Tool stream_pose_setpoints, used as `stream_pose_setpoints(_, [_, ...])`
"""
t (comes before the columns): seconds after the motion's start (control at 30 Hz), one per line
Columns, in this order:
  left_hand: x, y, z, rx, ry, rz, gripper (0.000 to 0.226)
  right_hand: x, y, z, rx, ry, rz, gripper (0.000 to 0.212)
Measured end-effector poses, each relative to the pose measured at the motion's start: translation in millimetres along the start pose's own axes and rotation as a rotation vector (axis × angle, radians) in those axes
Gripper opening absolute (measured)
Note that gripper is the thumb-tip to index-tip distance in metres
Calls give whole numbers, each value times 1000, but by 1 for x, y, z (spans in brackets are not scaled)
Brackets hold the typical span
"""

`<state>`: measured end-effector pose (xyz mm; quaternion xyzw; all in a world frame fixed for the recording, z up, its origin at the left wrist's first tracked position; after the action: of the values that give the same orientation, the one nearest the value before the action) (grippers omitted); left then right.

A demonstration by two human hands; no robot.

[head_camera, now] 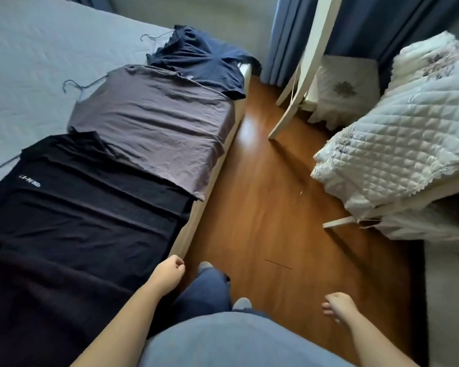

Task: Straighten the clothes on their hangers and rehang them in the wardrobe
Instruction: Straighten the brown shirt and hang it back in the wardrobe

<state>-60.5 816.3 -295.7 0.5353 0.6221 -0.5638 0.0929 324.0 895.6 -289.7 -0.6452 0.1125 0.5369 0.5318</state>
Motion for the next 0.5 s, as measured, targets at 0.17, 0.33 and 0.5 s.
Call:
stream_pose_setpoints(0.17, [69,-34,12,-74,-162,25,15,19,22,101,13,-22,101,14])
stream_pose_setpoints(0.33, [130,-81,18,-228,-371,-2,38,27,27,244,-179,-234,130,15])
stream_pose_setpoints(0.5, [189,-126,-32,-247,-395,28,33,38,34,380,-296,-522,123,7])
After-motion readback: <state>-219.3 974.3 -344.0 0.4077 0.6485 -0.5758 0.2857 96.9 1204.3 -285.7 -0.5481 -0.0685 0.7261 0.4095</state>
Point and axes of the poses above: each hand's wrist, its own x-axis towards the middle knuckle, its own y-axis out of the palm, z = x × y, the point moved 1 cm from there along x, towards the middle knuckle, and after that the axes turned 4 degrees about -z, right-handed, at the moved point
